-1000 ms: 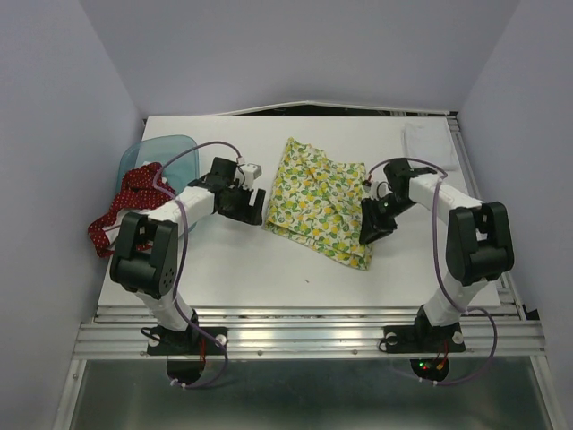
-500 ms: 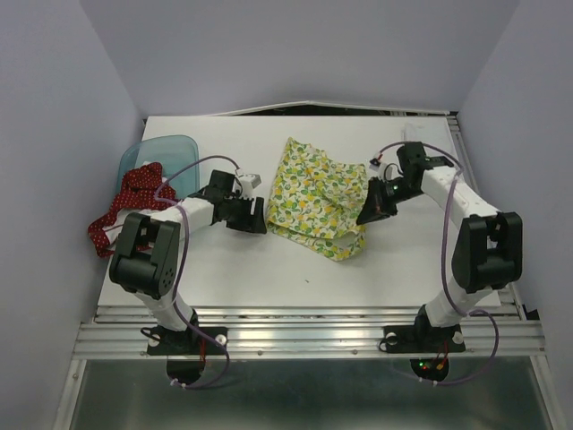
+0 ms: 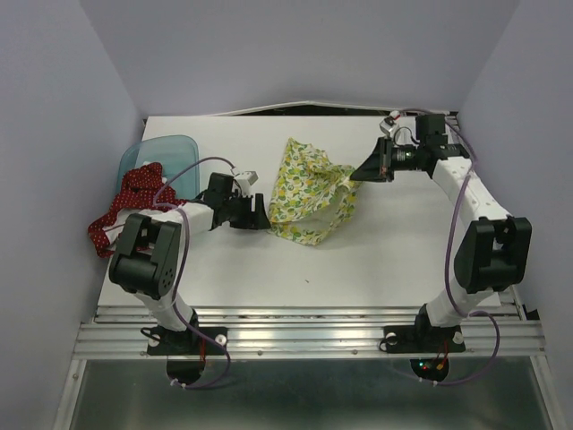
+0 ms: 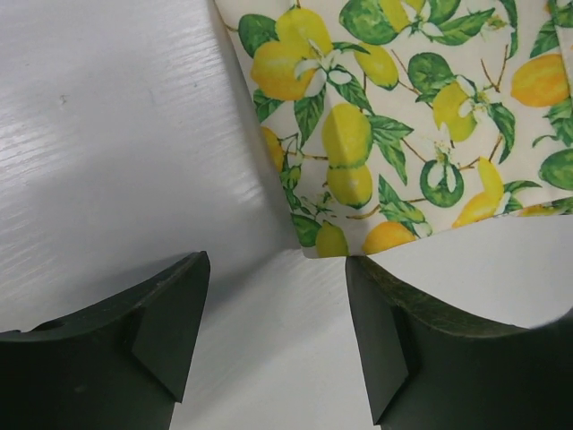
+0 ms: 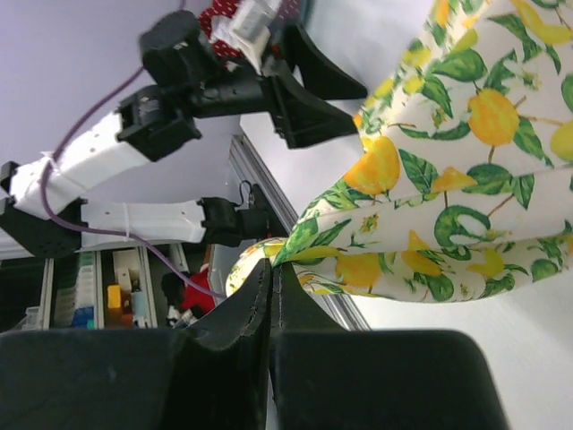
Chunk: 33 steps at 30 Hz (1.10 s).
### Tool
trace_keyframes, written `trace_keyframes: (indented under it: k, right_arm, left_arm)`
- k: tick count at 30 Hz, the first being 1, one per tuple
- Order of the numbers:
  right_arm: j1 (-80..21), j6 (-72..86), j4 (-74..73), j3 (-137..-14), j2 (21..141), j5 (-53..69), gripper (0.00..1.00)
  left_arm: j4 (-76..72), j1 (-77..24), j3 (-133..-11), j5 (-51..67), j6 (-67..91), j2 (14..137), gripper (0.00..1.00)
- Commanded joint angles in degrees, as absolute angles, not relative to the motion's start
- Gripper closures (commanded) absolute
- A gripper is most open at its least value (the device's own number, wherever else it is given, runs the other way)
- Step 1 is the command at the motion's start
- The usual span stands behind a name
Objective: Fold and stack the skirts
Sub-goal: Flatten the skirt out
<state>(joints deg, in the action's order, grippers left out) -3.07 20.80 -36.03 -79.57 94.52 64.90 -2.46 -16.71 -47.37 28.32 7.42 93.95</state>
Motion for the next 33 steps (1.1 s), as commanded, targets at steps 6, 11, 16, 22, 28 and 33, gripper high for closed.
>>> trace_keyframes:
  k: [6, 11, 16, 22, 28, 33]
  right_arm:
    - [-2.9, 43.2, -7.6, -83.1, 88.9, 67.1, 0.99]
    - [-2.9, 54.0, 10.4, -76.9, 87.8, 66.1, 0.99]
    - [-2.9, 54.5, 11.6, -76.9, 87.8, 65.0, 0.99]
    - [-2.9, 54.8, 11.5, -77.5, 87.9, 64.2, 0.99]
    - [-2.9, 55.9, 12.0, -78.2, 87.8, 62.4, 0.99]
    - [-2.9, 56.8, 12.5, -78.8, 87.9, 61.7, 0.99]
  left_arm:
    - [-8.9, -18.5, -47.1, 30.8, 12.7, 96.5, 0.26]
    - [-11.2, -20.9, -47.5, 31.9, 14.4, 97.6, 0.26]
    - [-16.0, -22.4, -47.6, 34.7, 18.0, 97.4, 0.25]
    - [-17.9, -23.1, -43.5, 35.5, 19.3, 91.9, 0.21]
    - [-19.4, -25.7, -40.8, 36.7, 20.4, 89.0, 0.21]
    - [-22.1, -30.1, -41.8, 33.7, 24.0, 90.6, 0.21]
